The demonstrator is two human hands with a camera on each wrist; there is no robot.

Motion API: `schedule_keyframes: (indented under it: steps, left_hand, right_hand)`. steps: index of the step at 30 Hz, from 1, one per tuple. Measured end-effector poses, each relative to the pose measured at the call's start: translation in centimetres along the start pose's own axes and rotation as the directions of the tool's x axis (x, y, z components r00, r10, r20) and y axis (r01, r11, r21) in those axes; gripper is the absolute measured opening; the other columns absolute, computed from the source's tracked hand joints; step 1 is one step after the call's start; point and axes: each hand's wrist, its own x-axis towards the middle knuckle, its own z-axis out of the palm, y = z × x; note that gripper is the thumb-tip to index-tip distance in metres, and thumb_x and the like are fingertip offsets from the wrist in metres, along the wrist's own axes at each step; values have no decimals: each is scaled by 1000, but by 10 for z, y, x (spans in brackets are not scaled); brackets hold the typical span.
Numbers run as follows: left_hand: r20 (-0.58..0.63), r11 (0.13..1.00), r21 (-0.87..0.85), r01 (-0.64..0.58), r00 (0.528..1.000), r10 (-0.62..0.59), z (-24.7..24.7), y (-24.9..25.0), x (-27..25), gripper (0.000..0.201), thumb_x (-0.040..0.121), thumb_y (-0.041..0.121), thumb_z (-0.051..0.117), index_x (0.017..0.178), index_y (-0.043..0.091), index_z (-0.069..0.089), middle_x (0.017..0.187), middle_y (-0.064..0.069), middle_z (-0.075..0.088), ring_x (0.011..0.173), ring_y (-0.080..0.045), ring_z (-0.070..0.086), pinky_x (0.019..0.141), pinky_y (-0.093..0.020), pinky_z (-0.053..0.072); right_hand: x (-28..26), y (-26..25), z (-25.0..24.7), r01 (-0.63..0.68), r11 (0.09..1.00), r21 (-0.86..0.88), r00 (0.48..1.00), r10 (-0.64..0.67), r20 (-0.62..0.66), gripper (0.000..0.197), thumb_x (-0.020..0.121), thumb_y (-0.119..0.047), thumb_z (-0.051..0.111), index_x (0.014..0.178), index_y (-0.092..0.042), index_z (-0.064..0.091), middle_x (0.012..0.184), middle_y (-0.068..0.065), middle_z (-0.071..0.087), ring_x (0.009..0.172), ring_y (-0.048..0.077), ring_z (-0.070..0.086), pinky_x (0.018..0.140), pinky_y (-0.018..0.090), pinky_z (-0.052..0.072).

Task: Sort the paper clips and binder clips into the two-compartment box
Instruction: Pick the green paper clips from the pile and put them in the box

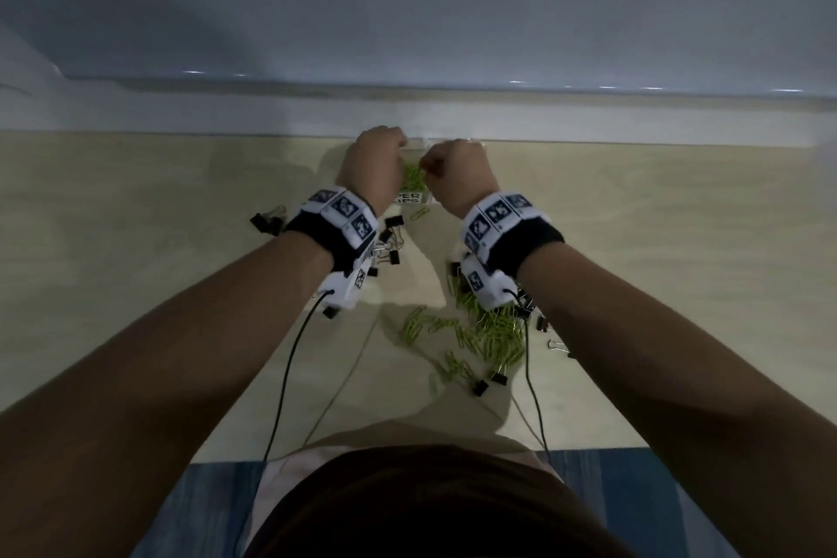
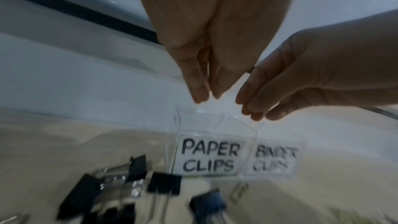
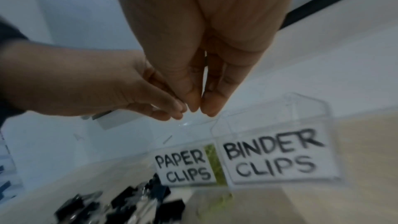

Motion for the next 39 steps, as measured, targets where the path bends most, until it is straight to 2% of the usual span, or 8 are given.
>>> schedule_keyframes:
  steps: [7,10,13,17,23,27,33,39]
  left_hand:
    - [367,924,169,-342,892,263,55,3,-59,27,84,4,50,111,4,57,116,-14,56,108,-32,54,89,-45,46]
    - [422,890,254,-380,871,251,66,1,-75,45,87,2,48,132,-1,42,138,-19,43,126,-33,42,107,-42,34]
    - [456,867,219,-447,833,314,69,-4,-103,58,86,-2,46,142,1,30,148,-16,33,135,-30,32,114,-38,22]
    - [481,874,23,-485,772,416,65,-20,-144,49,94,15,47,141,9,36,147,-10,39,134,-25,37,114,-36,26]
    - [531,934,-3,-358,790,305,57,-32,-179,97,73,56,66,147,15,20,143,-2,25,130,-19,22,109,-33,28]
    - [485,958,-46,-282,832,268,70,-14,-179,91,70,51,72,141,11,31,129,-3,32,119,-15,32,106,-30,36]
    - [441,947,-89,-307,841,314,93,28,-174,69,75,46,70,129,12,46,116,-1,40,106,-12,38,96,-29,43]
    - [388,957,-91,-275,876,288,101,42,-164,31,87,28,62,111,10,58,113,-4,50,104,-18,48,90,-29,44]
  right_hand:
    - [-93,33,22,220,954,-204,943,-155,293,25,75,-7,56,98,-11,65,100,10,67,83,30,63,78,37,51]
    - [-131,43,48,433,852,-295,887,-344,308,28,70,-8,63,98,-12,62,100,6,66,83,26,64,85,41,48]
    - [-165,53,64,464,842,-275,878,-398,265,24,81,-16,61,105,-16,65,113,4,66,96,19,65,101,40,39]
    - [-198,62,62,465,873,-147,876,-430,216,23,86,-13,54,107,-12,64,110,6,67,93,24,65,96,38,47]
    - [-230,104,32,-23,999,41,988,29,-149,15,83,-14,64,97,-10,67,92,5,65,73,16,60,64,39,58]
    - [-235,112,32,-294,956,14,954,294,-59,39,76,-37,73,104,-13,63,96,1,59,78,16,57,73,31,54]
    - [-216,92,53,-334,942,-15,942,333,-44,49,69,-36,78,108,-12,59,109,4,55,96,20,54,88,32,51]
    - [-202,84,47,-282,958,57,957,285,-47,10,79,-6,66,88,-6,69,96,10,62,82,21,59,79,36,54]
